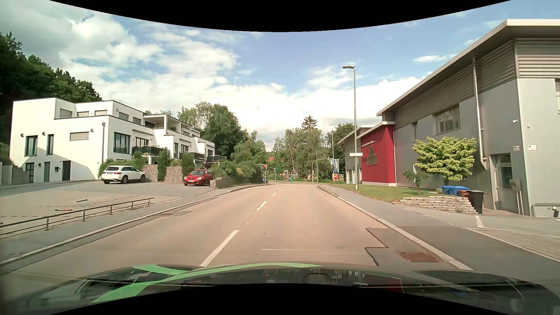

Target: Follow the waypoints while adhering to traffic rules and regulations

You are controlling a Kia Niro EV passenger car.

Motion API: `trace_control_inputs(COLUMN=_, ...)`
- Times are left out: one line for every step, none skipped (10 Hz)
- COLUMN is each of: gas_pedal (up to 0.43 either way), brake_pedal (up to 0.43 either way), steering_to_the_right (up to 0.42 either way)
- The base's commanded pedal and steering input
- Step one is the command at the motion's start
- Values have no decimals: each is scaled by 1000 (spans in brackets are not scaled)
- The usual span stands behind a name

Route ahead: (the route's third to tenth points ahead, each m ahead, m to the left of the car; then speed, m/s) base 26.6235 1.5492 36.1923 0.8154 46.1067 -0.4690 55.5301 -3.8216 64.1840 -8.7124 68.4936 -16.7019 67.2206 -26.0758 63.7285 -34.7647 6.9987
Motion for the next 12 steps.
trace_control_inputs(gas_pedal=0, brake_pedal=0, steering_to_the_right=-4)
trace_control_inputs(gas_pedal=0, brake_pedal=0, steering_to_the_right=-2)
trace_control_inputs(gas_pedal=0, brake_pedal=0, steering_to_the_right=0)
trace_control_inputs(gas_pedal=0, brake_pedal=0, steering_to_the_right=0)
trace_control_inputs(gas_pedal=0, brake_pedal=0, steering_to_the_right=0)
trace_control_inputs(gas_pedal=0, brake_pedal=0, steering_to_the_right=0)
trace_control_inputs(gas_pedal=0, brake_pedal=0, steering_to_the_right=0)
trace_control_inputs(gas_pedal=0, brake_pedal=0, steering_to_the_right=0)
trace_control_inputs(gas_pedal=0, brake_pedal=0, steering_to_the_right=0)
trace_control_inputs(gas_pedal=8, brake_pedal=0, steering_to_the_right=1)
trace_control_inputs(gas_pedal=39, brake_pedal=0, steering_to_the_right=1)
trace_control_inputs(gas_pedal=67, brake_pedal=0, steering_to_the_right=1)
